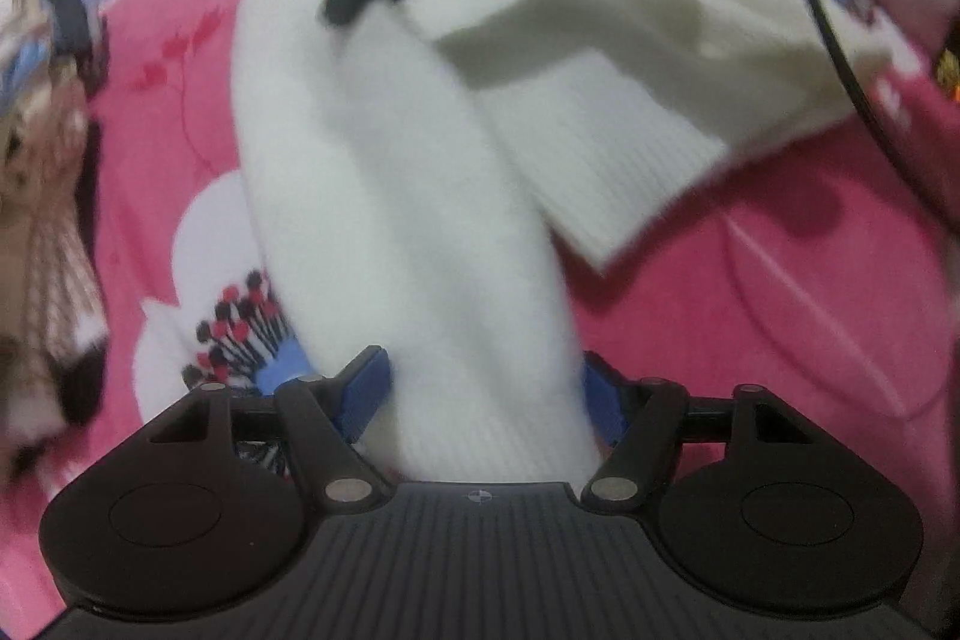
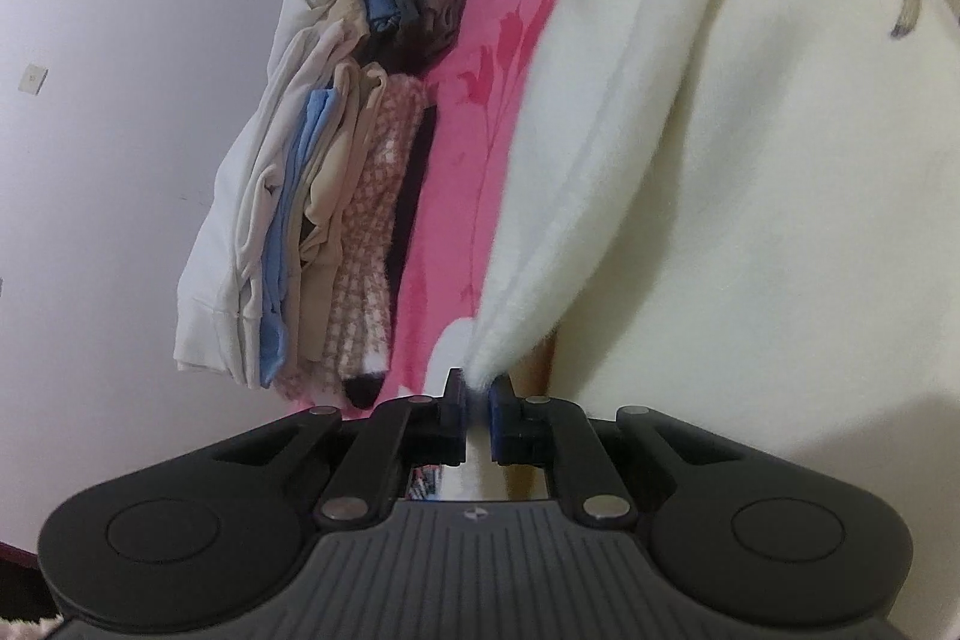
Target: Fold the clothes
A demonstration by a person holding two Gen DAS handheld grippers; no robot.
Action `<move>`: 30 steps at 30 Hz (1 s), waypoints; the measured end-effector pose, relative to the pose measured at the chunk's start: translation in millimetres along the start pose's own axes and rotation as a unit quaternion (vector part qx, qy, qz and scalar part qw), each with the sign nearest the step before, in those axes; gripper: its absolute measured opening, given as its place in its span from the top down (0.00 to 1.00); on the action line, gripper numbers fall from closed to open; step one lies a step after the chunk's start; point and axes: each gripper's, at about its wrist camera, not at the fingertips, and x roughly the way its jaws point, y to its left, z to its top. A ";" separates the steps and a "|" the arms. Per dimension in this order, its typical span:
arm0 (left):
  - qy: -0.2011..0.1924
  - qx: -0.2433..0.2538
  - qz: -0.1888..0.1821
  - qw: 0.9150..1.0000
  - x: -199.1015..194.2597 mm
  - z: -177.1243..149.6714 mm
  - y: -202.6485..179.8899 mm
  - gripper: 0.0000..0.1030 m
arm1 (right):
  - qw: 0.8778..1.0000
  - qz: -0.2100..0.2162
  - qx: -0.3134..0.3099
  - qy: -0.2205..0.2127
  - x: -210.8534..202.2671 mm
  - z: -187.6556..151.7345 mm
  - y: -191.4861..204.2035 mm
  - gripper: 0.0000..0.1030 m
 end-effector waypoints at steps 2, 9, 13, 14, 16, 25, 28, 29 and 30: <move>-0.003 -0.018 0.003 1.000 -2.2 -1.0 2.5 0.58 | 1.000 0.009 0.016 0.002 3.1 0.7 -2.2 0.91; -0.014 -0.190 -0.057 0.980 -32.8 -1.3 71.1 0.89 | 0.999 0.024 0.043 0.001 -3.4 2.0 -11.9 0.74; -0.103 -0.329 -0.130 0.930 -82.4 -0.2 138.1 0.89 | 0.997 0.058 0.053 -0.026 -26.6 2.1 -17.4 0.66; -0.131 -0.362 -0.145 0.911 -96.0 0.4 155.4 0.89 | 0.996 0.067 0.055 -0.034 -32.8 2.7 -18.5 0.66; -0.185 -0.416 -0.162 0.875 -119.3 4.4 192.0 0.89 | 0.994 0.076 0.054 -0.051 -43.2 5.2 -19.2 0.64; -0.311 -0.580 -0.030 0.752 -169.8 34.5 357.8 0.82 | 0.993 0.065 0.058 -0.081 -63.4 13.1 -29.6 0.64; -0.277 -0.662 0.046 0.695 -147.5 18.6 400.7 0.69 | 0.993 0.055 0.066 -0.079 -66.1 13.3 -37.2 0.62; -0.281 -0.684 0.053 0.672 -143.3 9.6 405.1 0.69 | 0.993 0.052 0.069 -0.079 -67.2 13.2 -40.3 0.62; -0.287 -0.700 0.055 0.651 -140.3 0.8 409.0 0.69 | 0.993 0.049 0.072 -0.079 -68.9 13.2 -43.4 0.62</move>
